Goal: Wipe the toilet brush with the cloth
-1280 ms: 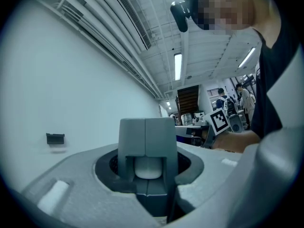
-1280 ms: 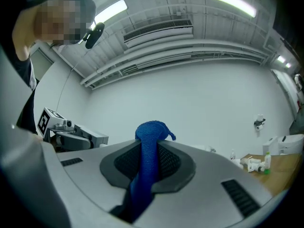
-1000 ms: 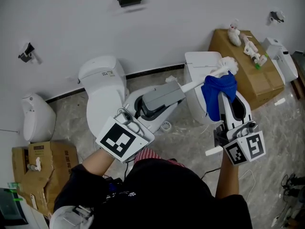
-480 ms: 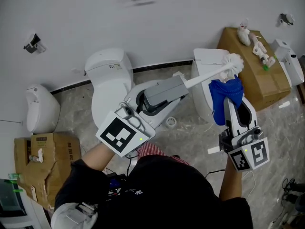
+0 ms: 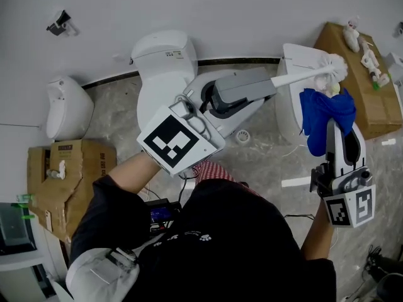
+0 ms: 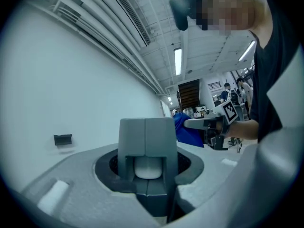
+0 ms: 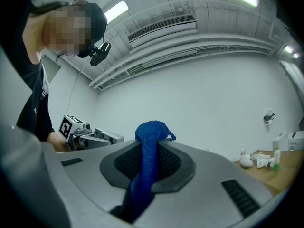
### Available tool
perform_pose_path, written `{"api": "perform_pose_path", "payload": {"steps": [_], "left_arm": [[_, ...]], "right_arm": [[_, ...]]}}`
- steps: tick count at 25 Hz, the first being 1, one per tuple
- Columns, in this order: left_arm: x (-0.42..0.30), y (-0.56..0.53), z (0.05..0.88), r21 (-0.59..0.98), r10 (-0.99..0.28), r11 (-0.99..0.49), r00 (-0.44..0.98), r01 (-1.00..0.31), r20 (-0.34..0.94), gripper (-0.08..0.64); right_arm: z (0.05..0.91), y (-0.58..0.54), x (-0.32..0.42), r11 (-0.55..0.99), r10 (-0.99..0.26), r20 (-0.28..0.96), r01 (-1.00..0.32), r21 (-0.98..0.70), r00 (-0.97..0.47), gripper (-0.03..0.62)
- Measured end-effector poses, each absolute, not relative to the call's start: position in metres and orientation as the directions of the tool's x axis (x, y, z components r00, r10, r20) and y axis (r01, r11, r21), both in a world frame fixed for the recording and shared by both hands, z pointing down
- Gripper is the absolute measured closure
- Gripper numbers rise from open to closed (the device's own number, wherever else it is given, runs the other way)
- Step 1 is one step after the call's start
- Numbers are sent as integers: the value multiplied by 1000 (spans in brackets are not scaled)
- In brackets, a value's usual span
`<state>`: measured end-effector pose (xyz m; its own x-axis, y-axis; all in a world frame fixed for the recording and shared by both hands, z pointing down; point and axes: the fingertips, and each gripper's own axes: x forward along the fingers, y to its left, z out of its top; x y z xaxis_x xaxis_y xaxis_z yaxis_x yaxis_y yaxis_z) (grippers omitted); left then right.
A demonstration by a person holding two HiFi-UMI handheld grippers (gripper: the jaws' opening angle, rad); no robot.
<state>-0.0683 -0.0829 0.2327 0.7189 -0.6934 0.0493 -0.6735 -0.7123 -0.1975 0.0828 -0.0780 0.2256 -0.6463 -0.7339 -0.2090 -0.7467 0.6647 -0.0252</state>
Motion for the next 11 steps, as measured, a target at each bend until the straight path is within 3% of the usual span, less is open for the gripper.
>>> {"api": "perform_pose_path", "payload": {"steps": [11], "left_arm": [[-86,-92,234,-197,-708,-697,706,-690,31,399]], "right_arm": [[236,-73,57,707,-697,-185,-708,-11,-693,528]]}}
